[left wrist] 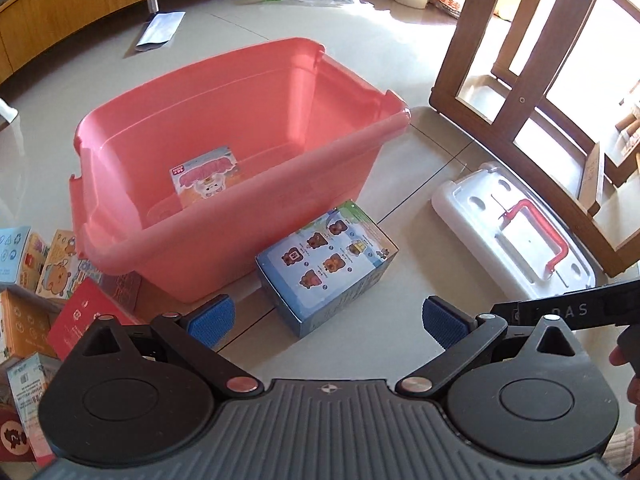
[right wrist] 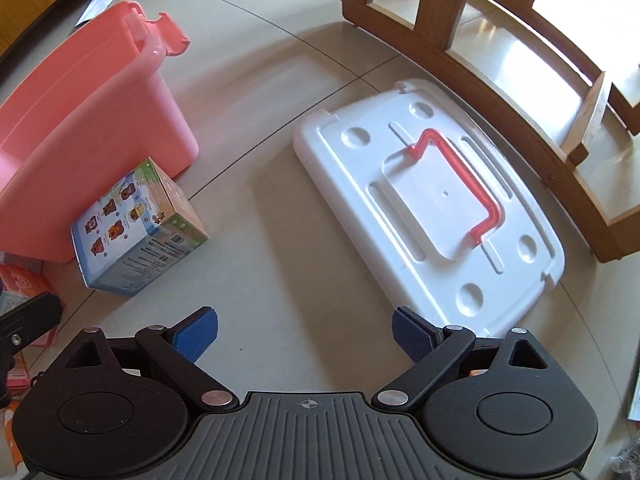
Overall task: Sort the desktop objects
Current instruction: 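Move the left gripper to the blue bear-print box beside the bin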
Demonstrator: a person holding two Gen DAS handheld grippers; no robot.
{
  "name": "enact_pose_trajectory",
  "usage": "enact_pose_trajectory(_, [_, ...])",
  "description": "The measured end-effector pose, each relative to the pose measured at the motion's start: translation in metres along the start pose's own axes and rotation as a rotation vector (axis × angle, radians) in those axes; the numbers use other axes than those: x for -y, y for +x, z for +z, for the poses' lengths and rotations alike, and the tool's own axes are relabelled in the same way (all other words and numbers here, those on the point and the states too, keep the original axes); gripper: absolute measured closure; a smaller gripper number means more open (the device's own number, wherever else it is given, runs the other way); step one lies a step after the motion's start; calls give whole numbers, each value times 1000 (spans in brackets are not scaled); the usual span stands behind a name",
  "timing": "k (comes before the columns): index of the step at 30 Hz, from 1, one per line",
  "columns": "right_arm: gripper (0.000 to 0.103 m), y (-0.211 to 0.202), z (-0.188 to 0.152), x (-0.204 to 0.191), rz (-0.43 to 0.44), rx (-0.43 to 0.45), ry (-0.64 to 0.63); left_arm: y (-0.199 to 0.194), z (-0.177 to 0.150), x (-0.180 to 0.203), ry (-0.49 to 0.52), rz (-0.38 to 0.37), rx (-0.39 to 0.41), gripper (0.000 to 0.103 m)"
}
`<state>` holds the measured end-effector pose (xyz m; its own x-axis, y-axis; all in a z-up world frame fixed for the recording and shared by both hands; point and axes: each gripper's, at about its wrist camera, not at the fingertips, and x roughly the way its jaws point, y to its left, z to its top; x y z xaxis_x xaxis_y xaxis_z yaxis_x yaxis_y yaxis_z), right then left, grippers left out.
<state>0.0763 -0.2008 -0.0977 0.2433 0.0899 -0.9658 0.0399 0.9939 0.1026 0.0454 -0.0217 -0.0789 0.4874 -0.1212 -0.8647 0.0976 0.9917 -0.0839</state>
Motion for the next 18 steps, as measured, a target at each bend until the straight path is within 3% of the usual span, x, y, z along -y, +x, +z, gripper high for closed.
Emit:
enact_pose_trajectory(6, [10,7,-2,0,23,-9,11,24,8,-2,48,-7,-26,1])
enact_pose_trajectory(14, [12,20,16,3,74,63,103,44,9,-21,-12,-46,-57,1])
enact_pose_trajectory(18, [16,30,35,-3,152,79,145,53,10,-25,-25,-62,-59,1])
